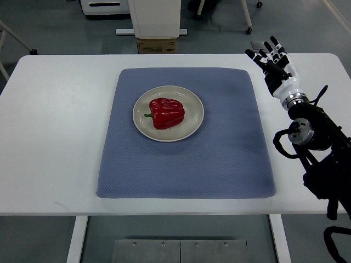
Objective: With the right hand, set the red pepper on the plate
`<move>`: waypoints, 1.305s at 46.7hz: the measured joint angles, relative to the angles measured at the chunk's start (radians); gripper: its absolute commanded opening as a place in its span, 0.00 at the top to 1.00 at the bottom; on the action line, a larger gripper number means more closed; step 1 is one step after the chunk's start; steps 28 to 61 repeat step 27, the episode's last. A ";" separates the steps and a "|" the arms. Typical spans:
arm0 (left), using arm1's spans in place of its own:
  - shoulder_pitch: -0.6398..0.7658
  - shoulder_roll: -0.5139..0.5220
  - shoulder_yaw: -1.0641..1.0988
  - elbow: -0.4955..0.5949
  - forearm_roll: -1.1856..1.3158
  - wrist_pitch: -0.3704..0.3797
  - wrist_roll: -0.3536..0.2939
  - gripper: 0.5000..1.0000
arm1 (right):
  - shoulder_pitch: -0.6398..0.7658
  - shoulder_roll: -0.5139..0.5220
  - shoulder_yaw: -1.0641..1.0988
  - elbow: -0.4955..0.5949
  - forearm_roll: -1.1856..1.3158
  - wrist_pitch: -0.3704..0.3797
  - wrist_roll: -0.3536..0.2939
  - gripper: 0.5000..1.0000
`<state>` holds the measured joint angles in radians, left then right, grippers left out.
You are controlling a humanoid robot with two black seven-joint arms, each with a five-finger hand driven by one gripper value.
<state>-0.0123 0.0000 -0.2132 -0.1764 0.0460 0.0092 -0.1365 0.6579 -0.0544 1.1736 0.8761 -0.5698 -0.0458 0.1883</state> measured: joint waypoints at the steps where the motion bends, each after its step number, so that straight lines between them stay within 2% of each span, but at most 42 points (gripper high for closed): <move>1: 0.000 0.000 0.000 0.000 0.000 0.000 0.000 0.00 | -0.001 0.002 -0.002 0.000 0.002 0.002 0.005 0.00; 22: 0.000 0.000 0.000 0.000 0.000 0.000 0.000 0.00 | -0.012 0.010 -0.085 -0.071 0.002 -0.013 0.022 0.00; 61: 0.000 0.000 0.000 0.000 0.000 0.000 0.000 0.00 | -0.023 0.009 -0.130 -0.072 0.003 -0.013 0.021 0.00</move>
